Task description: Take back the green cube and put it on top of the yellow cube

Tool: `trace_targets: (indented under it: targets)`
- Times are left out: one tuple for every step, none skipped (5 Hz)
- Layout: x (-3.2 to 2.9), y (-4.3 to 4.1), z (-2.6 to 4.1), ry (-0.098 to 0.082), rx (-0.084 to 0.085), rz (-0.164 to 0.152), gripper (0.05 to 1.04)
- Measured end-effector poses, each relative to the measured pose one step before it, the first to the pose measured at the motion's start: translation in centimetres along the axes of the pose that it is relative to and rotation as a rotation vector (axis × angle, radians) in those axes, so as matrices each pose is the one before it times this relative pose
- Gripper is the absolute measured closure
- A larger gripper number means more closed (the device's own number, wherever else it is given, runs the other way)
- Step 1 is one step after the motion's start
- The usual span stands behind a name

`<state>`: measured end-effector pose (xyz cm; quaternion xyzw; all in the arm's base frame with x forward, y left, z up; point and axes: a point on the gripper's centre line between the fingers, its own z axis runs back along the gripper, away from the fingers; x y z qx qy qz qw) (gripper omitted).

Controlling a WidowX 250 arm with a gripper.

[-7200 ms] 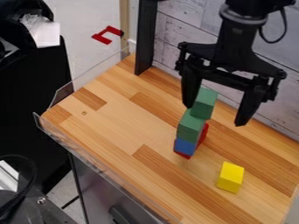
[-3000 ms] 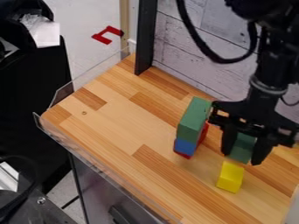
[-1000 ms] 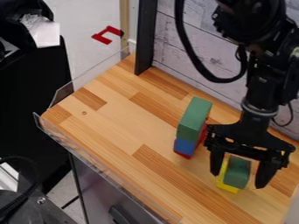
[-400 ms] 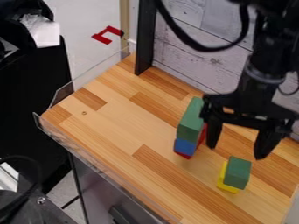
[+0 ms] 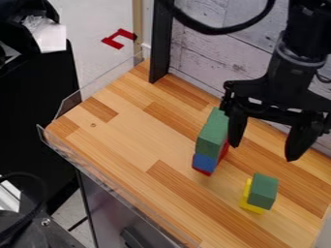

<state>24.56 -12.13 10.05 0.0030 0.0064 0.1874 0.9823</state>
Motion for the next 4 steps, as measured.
trace_targets:
  targets:
    - [1.268, 1.902, 1.729, -0.0599, -0.0203, 0.0117, 0.083]
    - [1.110, 1.670, 0.294, -0.0105, 0.0283, -0.0393, 0.083]
    - [0.635, 0.529, 0.490, 0.0046, 0.0017, -0.0668, 0.083]
    - [0.249, -0.302, -0.018, 0.0197, 0.0008, -0.0484, 0.083]
